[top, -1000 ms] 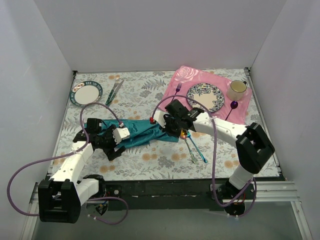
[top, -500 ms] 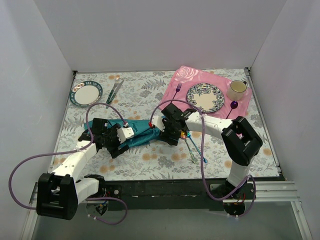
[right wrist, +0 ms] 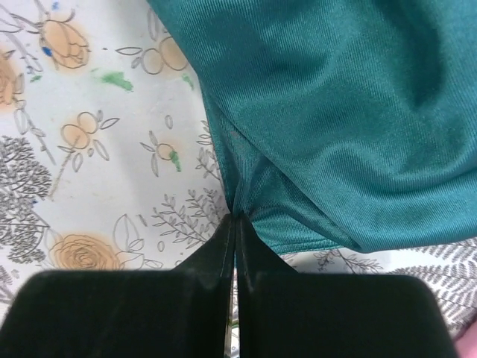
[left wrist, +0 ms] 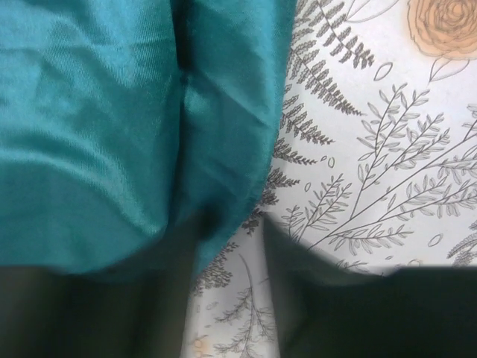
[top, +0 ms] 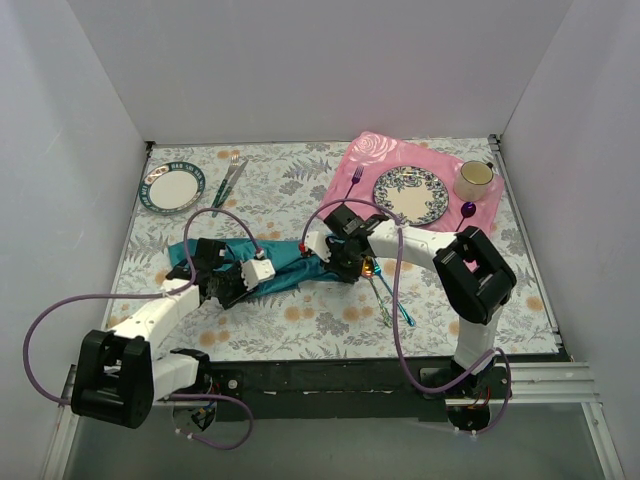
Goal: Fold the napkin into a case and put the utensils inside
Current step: Flatten out the crumpled napkin at the center of the board.
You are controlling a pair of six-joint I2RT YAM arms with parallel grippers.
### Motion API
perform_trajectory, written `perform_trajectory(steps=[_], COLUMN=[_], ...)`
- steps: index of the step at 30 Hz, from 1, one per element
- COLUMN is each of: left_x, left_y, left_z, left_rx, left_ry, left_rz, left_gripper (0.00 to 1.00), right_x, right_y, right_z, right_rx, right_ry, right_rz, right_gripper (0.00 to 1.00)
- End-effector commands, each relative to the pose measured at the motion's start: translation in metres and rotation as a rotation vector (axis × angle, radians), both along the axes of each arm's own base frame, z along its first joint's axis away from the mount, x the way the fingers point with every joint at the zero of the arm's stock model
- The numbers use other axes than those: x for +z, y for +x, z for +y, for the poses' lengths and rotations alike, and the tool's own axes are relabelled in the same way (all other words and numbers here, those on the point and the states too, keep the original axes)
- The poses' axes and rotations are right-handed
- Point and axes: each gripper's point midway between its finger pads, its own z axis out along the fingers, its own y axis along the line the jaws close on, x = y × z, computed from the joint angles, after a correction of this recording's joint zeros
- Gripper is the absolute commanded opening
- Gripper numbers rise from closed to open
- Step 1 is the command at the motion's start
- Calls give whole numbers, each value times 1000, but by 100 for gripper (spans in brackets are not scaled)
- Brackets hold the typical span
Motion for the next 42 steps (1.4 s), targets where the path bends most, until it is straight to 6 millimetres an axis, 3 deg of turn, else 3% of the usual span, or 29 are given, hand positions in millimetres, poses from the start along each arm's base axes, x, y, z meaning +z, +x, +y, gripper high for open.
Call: perform_trajectory(steps=[1,2,3,4,6,8,9,10,12,14,16,19,20,22,23,24,25,29,31,34,37,39,40,41,42], left_x=[24,31,47,55,73,101,109,131,151,169,171,153,137,125,119,117,119,139,142,138,114,107,92,94,89], left_y=[1,-1,-6,-9,-20,-17,-19,-12,-2,21,45,86,101,123,141,147,151,124,91,50,21,24,19,25,22], left_z=[1,1,-1,-2,-1,-3,-1,-2,-1,6,14,29,31,36,39,40,55,57,56,51,46,45,44,47,37], left_rx=[3,8,8,5,16,51,72,107,158,242,326,418,436,474,504,545,589,527,455,403,377,354,349,340,292], left_ry=[1,-6,-25,-38,-58,-89,-95,-121,-142,-136,-132,-132,-128,-147,-148,-186,-226,-335,-297,-262,-198,-167,-150,-121,-105], left_rz=[-54,-58,-76,-85,-98,-132,-128,-155,-184,-223,-229,-161,-105,-66,-48,-9,18,63,-6,-50,-43,-99,-89,-149,-160], left_gripper=[12,2,0,0,0,0,0,0,0,0,0,0,2,13,25,31,36,53,57,68,73,76,77,78,78], right_x=[38,52,64,88,112,145,151,157,167,177,187,198,198,192,190,186,187,175,167,161,157,158,158,159,160], right_y=[-12,-14,-15,-15,-18,-21,-26,-26,-18,-2,14,34,38,51,57,62,67,77,82,83,81,82,81,81,82], right_z=[10,14,15,17,18,19,14,15,11,6,10,18,21,26,26,27,27,23,21,21,24,26,25,25,26], right_rx=[23,24,26,31,40,57,58,57,16,-33,-72,-100,-111,-135,-156,-170,-187,-256,-284,-307,-311,-309,-309,-308,-309], right_ry=[97,136,164,216,272,338,336,351,392,431,469,497,494,480,474,468,472,456,447,453,464,468,466,466,466], right_rz=[18,14,-1,-42,-75,-120,-106,-103,-89,-97,-100,-110,-107,-104,-108,-100,-103,-70,-64,-32,-3,-1,6,9,6], right_gripper=[1,1,1,1,1,1,1,1,1,1,1,1,1,1,1,1,1,1,1,1,1,1,1,1,1])
